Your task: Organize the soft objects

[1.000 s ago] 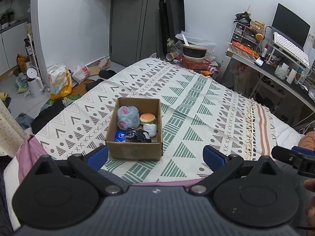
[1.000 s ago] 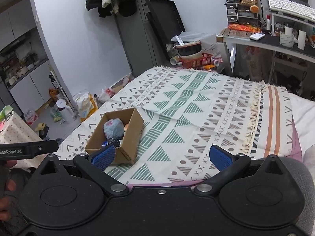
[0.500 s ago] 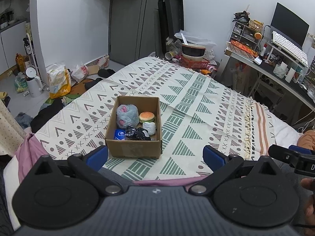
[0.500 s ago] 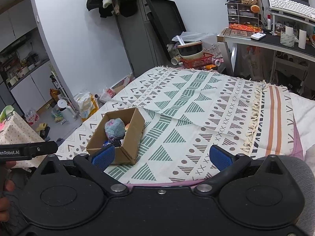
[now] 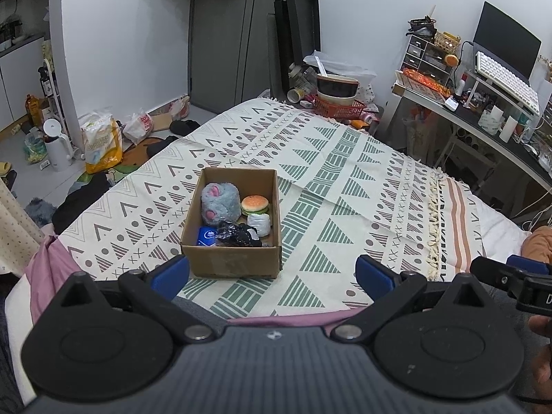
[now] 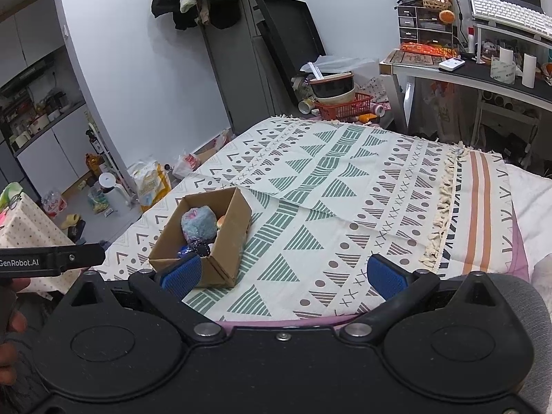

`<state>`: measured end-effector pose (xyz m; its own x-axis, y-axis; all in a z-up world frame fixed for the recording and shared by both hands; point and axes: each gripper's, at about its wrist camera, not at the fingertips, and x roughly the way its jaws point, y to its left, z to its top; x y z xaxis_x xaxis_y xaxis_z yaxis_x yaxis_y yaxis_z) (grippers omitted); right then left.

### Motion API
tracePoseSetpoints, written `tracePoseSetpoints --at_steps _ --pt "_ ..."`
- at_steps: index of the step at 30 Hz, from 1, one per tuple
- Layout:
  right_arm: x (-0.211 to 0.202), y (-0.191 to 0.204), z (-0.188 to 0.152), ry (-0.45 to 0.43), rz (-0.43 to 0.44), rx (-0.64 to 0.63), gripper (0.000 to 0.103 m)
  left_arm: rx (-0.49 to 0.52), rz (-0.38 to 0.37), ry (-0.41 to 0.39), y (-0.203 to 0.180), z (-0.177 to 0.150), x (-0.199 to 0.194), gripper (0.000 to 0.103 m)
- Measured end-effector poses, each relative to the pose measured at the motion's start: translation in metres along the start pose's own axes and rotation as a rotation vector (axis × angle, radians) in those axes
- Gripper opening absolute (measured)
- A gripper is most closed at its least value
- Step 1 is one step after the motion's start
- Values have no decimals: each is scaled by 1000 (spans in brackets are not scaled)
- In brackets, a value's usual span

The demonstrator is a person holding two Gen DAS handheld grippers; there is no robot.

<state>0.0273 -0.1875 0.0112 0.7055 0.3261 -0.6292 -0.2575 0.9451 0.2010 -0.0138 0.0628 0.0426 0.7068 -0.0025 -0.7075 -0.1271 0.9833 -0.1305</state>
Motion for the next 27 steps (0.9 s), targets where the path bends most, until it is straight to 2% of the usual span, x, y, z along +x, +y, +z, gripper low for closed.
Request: tracePoseSetpoints --at_steps 27 --pt "-5 -15 3 -18 -17 32 103 23 -5 10 -11 -1 3 102"
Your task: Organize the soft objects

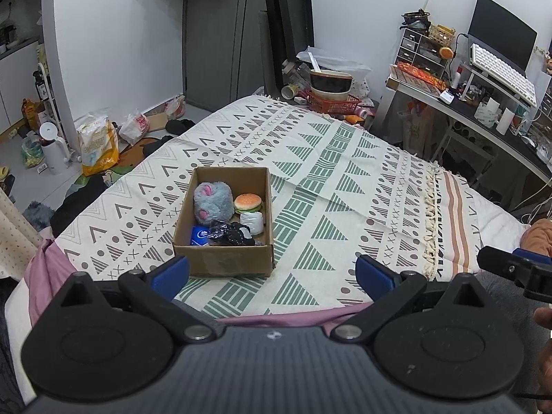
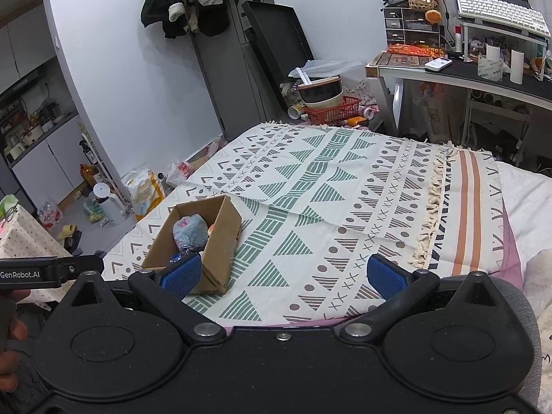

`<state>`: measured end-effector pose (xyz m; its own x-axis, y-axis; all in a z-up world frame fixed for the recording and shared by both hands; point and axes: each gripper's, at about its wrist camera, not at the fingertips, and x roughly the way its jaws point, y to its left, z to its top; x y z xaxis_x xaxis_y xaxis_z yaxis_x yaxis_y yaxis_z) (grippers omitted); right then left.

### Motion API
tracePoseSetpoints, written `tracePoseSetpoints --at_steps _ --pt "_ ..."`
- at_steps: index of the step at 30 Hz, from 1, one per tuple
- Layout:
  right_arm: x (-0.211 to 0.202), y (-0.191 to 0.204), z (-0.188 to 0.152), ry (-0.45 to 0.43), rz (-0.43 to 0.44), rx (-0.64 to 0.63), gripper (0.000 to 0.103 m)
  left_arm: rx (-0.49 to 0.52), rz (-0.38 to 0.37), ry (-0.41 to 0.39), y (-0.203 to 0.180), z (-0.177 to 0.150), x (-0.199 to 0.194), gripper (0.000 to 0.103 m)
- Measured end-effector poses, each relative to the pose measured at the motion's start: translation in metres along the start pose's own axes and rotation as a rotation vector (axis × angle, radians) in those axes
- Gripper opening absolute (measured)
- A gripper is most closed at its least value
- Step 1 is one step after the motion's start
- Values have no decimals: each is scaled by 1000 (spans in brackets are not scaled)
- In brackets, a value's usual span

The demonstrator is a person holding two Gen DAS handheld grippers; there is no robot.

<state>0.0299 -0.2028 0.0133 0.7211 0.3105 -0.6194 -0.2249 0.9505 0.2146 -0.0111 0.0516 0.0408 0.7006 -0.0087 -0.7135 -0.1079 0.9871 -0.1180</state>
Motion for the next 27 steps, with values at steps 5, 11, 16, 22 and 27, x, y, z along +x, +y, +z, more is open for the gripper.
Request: tracePoseSetpoints --at_steps 5,11,16,22,27 --pt "0 -1 0 0 2 0 103 9 9 3 -5 -1 1 102" --pt "1 -2 -2 3 5 0 103 5 16 8 -7 -1 2 102" --pt "2 -6 -4 4 7 9 103 5 27 12 -9 -2 3 102" --pt "4 -11 -7 9 12 20 103 7 32 2 -11 -3 4 102" --pt "10 -13 -10 21 16 23 103 15 33 -15 -12 -3 5 102"
